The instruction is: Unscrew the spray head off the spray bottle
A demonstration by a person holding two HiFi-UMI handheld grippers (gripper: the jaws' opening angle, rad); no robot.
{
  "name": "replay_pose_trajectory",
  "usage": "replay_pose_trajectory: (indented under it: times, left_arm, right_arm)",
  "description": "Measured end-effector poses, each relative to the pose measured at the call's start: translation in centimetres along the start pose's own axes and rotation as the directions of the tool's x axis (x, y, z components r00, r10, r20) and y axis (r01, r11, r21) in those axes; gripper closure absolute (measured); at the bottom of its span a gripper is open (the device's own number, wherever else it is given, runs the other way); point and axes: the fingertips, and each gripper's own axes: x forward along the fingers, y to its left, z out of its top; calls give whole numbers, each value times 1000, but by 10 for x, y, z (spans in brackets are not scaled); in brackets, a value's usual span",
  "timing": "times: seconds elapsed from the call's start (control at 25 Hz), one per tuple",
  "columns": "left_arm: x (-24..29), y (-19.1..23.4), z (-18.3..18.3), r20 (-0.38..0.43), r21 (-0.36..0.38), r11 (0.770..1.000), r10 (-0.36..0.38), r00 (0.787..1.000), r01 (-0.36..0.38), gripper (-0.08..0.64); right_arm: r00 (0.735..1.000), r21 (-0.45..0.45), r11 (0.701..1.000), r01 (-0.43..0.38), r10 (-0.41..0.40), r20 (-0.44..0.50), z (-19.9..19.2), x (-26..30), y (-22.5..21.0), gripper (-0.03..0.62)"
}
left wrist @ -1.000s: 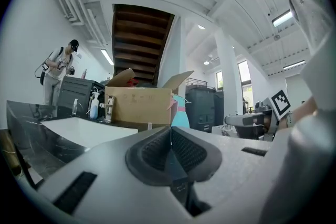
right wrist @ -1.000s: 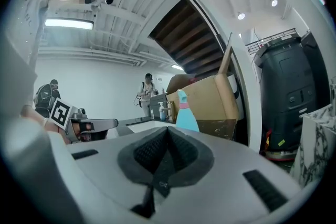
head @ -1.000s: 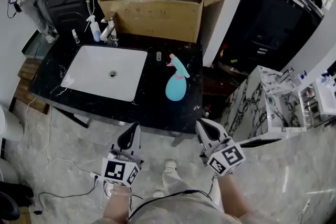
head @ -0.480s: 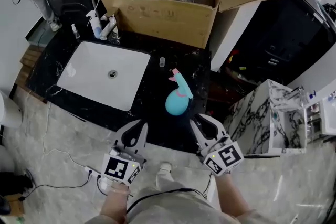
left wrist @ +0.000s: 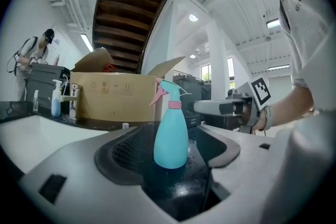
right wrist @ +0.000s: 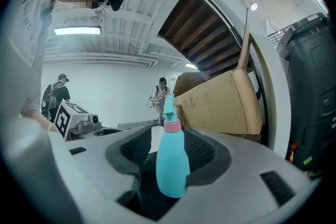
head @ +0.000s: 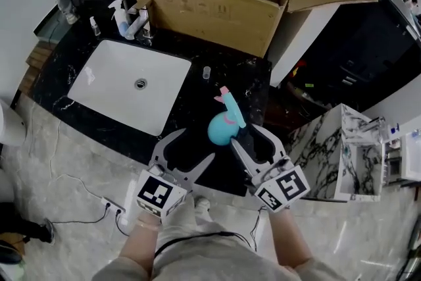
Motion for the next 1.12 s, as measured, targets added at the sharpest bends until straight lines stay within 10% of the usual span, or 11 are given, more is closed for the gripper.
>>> replay_pose_trajectory:
  times: [1.12]
  left_arm:
    - [89,-18,-23,-147,167,948,-250,957,273,195]
  right_arm:
    - [997,-115,993,-11,2,-71,6,46,-2,436]
